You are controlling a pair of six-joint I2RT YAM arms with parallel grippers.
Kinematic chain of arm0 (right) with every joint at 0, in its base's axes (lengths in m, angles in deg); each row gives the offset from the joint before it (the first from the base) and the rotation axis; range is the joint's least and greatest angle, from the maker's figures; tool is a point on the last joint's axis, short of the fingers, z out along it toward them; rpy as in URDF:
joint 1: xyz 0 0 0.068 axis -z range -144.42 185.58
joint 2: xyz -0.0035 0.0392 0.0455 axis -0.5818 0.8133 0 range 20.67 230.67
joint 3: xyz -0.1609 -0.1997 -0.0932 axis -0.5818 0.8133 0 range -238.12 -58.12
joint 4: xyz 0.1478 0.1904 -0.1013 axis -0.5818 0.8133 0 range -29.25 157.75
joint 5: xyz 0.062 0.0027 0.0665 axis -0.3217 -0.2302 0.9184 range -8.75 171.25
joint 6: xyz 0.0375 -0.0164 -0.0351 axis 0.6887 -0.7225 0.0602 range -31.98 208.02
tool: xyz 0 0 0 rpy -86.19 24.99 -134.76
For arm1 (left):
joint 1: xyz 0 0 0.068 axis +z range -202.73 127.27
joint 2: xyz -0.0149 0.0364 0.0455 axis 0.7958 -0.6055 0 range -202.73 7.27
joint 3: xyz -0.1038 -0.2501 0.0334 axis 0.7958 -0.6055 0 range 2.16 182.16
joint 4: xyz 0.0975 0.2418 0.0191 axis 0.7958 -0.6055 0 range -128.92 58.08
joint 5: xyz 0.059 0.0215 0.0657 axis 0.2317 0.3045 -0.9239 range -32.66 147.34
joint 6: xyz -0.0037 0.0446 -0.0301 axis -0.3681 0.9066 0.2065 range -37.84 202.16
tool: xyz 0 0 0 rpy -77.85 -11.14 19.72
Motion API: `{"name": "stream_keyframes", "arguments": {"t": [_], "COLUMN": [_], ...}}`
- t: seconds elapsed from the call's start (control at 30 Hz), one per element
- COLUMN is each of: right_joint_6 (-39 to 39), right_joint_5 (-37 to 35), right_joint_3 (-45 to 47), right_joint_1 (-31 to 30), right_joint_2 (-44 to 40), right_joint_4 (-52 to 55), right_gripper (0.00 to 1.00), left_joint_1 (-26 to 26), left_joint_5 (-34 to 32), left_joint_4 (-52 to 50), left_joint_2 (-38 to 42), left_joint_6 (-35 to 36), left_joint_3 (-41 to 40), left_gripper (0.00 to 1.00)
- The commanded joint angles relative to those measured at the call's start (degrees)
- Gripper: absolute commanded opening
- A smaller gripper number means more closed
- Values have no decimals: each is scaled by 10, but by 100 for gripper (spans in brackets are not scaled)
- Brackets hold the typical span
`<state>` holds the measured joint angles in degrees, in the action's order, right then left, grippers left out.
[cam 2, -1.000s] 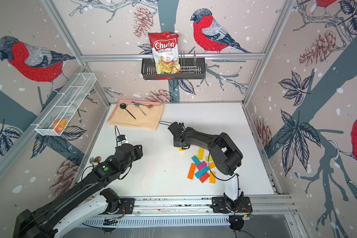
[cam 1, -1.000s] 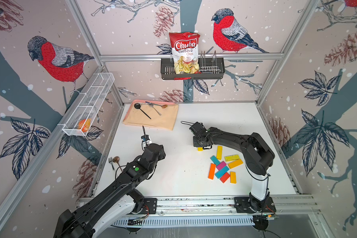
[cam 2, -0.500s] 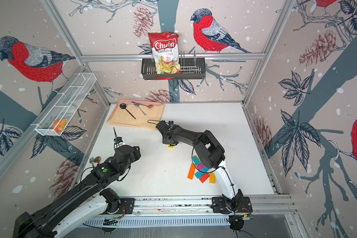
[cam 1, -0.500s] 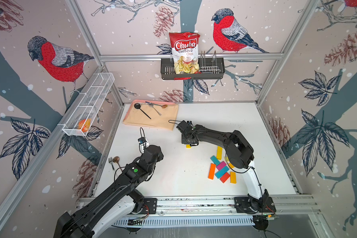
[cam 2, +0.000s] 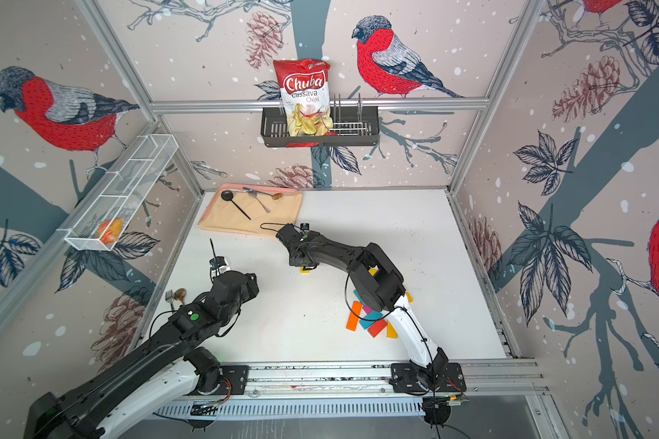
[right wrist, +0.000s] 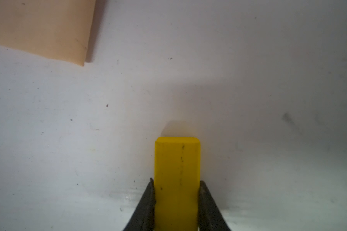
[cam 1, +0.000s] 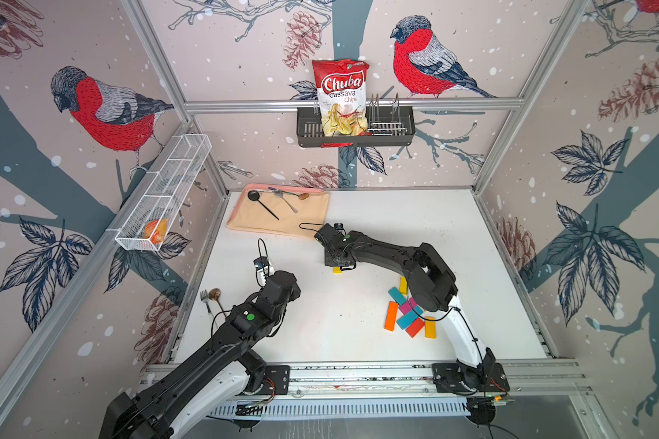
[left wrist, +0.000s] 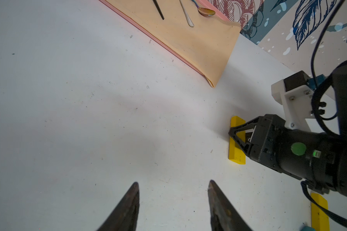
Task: Assemble the letter h with building blocks
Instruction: Move the building block to the center of the board.
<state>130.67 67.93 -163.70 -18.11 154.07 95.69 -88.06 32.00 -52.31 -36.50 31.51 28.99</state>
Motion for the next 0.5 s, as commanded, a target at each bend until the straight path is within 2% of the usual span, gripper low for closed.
{"name": "stream_keyframes", "arguments": {"t": [0.0,0.1,0.17,0.33,0.47], "right_joint_6": [19,23,26,31,31], "right_joint_5": [25,32,37,32,30], "right_joint_3": [-18,-18,-24,-35,-41], "right_joint_1": [-7,-11,-13,-14,-13], "right_joint_2": [17,19,22,20,12], "right_joint_4": [45,41,40,48,46], "right_gripper": [21,21,26,59,74], "left_joint_1": [2,2,2,4,4], "left_joint_5": [-7,-7,-6,-4,-3], "left_joint_4": [-5,-6,-5,-6,-4], "left_joint_2": [3,3,3,-2,-5], "left_joint_6": [-5,-8,-9,-10,-9], "left_joint_3": [-3,-7,-9,-11,-11], "left_gripper": [54,54,54,54,54]}}
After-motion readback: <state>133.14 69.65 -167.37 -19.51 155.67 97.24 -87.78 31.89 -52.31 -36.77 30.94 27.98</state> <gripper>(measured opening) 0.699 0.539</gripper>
